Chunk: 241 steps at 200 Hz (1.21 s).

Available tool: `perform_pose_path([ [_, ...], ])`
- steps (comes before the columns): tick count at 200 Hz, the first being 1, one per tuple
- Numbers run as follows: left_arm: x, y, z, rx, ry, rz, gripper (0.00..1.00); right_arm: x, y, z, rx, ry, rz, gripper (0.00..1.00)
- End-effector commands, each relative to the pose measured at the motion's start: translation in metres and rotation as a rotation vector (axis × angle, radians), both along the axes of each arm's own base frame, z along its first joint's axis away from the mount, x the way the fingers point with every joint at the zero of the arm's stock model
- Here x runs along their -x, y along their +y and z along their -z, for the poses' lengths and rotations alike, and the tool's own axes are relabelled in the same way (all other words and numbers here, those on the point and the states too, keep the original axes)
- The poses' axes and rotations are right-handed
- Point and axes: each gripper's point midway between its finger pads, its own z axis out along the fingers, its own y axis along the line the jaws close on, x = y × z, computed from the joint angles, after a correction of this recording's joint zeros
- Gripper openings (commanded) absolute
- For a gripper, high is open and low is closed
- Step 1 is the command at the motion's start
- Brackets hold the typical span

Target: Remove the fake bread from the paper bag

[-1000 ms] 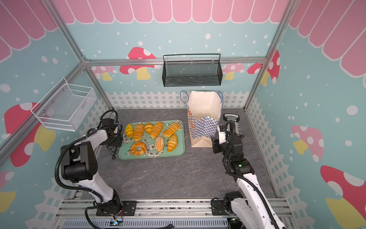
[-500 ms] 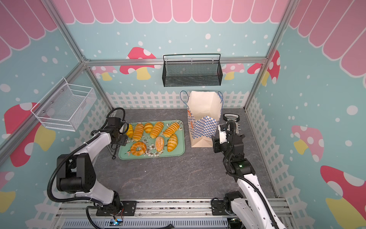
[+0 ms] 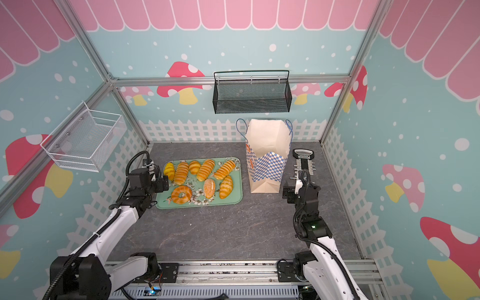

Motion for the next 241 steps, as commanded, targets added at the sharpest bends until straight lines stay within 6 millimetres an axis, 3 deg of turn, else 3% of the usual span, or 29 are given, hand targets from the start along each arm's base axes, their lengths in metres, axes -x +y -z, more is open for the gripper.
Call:
perform_pose_path([
  [1,-0.015,-0.01,-0.023,0.084,-0.202,0.024,0.99,-0.001,-0.022,-0.011,0.046,-0.091,0.124,1.0],
  [58,-0.006,0.005,0.003,0.11,-0.31,-0.081,0.99,-0.004,-0.029,0.032,0.127,-0.16,0.139,0.99],
  [89,-0.004,0.008,0.017,0.163,-0.396,-0.115,0.99,-0.001,-0.044,0.033,0.073,-0.275,0.201,0.99],
  [94,-0.005,0.007,0.019,0.173,-0.405,-0.114,0.99,0.003,-0.047,0.045,0.072,-0.26,0.207,0.99],
  [115,-0.007,0.003,0.026,0.183,-0.423,-0.089,0.99,0.0,-0.051,0.045,0.074,-0.29,0.204,1.0],
  [154,-0.024,-0.012,0.039,0.176,-0.395,0.011,0.99,-0.008,-0.055,0.048,0.087,-0.325,0.184,0.98],
  [179,-0.029,-0.017,0.052,0.176,-0.371,0.043,0.99,-0.018,-0.047,0.047,0.061,-0.338,0.13,0.97],
  [192,-0.032,-0.018,0.048,0.173,-0.396,0.049,0.99,-0.021,-0.04,0.047,0.064,-0.362,0.088,0.97],
  [241,-0.042,-0.021,0.057,0.16,-0.312,0.048,0.99,-0.038,-0.03,0.064,0.085,-0.325,0.024,0.96],
])
